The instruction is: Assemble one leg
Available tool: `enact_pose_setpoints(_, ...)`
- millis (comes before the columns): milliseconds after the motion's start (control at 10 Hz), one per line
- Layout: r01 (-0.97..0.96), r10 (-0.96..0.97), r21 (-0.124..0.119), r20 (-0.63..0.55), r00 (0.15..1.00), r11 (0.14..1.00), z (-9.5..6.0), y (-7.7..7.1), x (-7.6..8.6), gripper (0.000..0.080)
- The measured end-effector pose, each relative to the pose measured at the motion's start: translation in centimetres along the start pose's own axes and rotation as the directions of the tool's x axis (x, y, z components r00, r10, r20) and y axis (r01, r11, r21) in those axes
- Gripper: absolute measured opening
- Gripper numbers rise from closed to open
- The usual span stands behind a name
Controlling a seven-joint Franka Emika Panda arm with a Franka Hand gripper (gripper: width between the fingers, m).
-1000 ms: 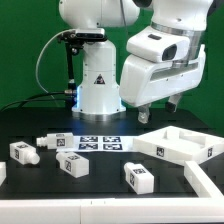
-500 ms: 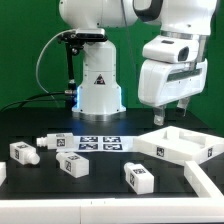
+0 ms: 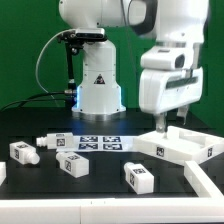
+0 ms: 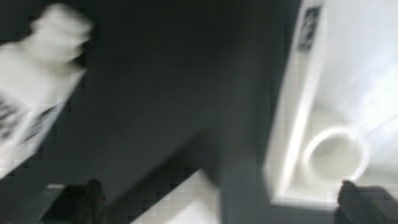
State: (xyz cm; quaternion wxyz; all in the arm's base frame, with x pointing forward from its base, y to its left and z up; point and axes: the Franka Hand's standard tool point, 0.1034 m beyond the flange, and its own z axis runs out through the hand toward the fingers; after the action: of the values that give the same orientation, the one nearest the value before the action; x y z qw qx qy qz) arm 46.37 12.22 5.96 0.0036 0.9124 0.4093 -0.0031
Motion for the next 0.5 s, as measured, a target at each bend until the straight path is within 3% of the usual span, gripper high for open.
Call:
enact_pose_setpoints(200,-0.001,0.001,-0.005,-0.002,1.000,1.000,-0.4,0.5,0.4,0.0650)
enact_pose_setpoints(400,-0.008,0.008,0.005,0.013,1.000,1.000,-0.1,0.3,-0.3,0.0650)
enact_pose_setpoints(500,-0.004,0.004,0.015,0.011,1.000,1.000,1.1,-1.0,-1.5,0.0650)
